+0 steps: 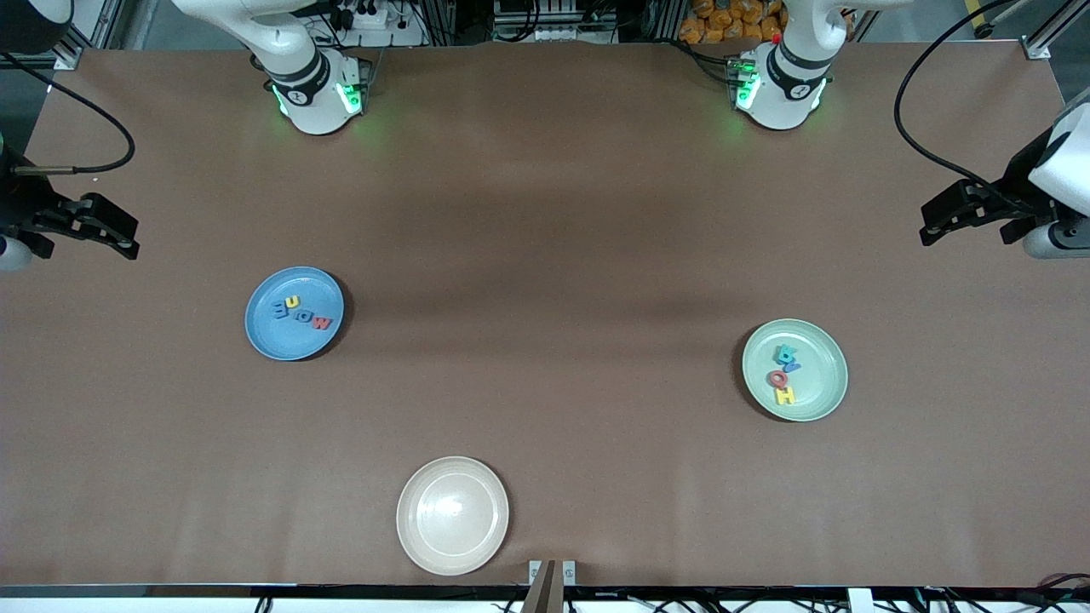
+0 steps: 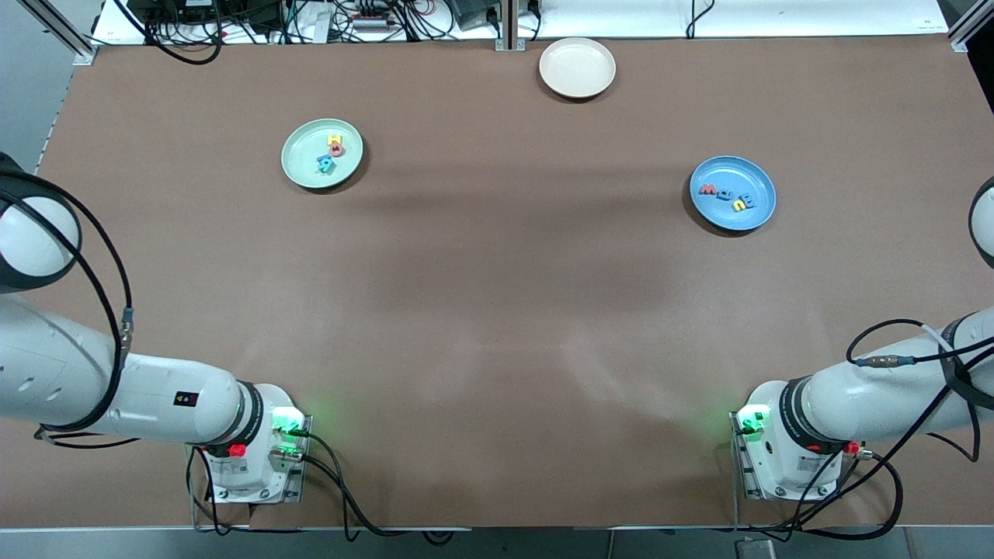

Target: Sort upper and lower case letters into plates

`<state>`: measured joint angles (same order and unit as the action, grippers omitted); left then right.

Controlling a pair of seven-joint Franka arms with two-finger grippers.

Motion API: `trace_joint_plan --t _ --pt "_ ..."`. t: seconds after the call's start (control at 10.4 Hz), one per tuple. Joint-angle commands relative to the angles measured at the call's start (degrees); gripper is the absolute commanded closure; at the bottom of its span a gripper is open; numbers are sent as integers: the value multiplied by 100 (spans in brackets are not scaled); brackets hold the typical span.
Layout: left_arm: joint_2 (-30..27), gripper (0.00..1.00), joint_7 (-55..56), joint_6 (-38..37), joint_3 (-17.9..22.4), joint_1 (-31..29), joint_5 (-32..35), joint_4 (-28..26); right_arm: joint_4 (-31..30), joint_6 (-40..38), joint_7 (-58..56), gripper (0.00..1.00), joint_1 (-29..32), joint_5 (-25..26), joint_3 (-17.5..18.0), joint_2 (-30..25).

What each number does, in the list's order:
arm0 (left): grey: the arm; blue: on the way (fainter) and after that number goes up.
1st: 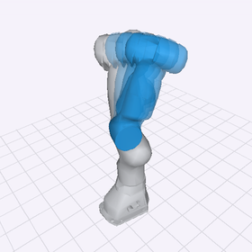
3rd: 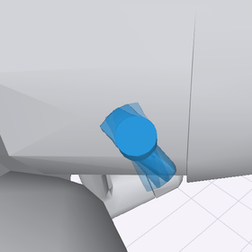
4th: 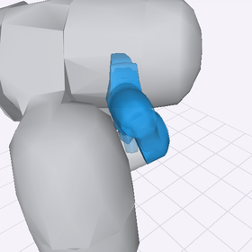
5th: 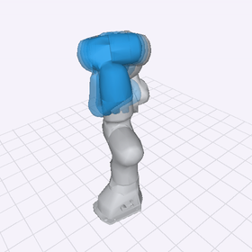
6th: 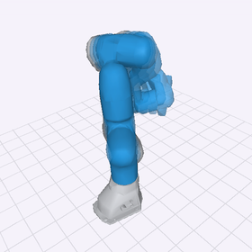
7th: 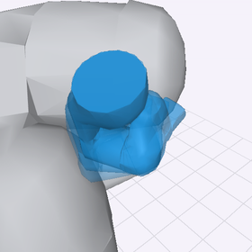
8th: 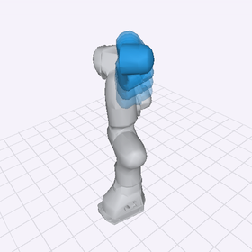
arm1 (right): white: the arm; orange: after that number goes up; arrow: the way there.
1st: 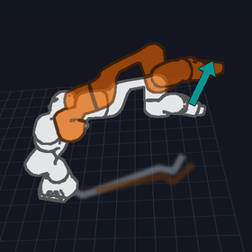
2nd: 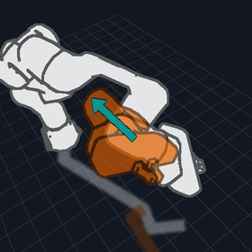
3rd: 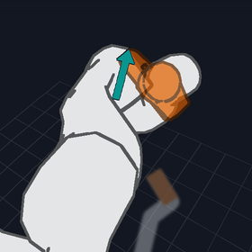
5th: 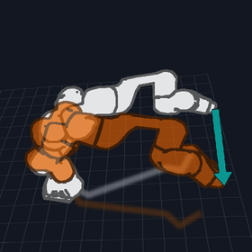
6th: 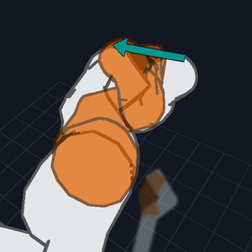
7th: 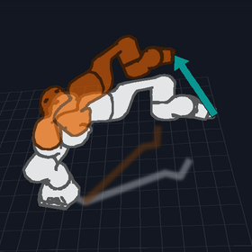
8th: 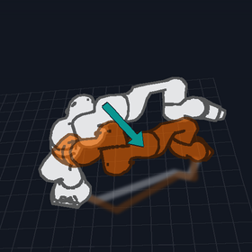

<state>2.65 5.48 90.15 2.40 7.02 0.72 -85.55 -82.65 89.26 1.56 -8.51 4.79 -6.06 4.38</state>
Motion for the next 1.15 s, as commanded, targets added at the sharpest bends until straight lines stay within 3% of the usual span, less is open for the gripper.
trace_joint_plan --t 0.0,1.06 --pt "-106 0 -135 12 15 -25 43 -23 179 -155 -52 0 60 -66 35 80" --pt "-106 0 -135 -173 24 -25 51 -23 196 -138 -113 0 86 -93 34 125"
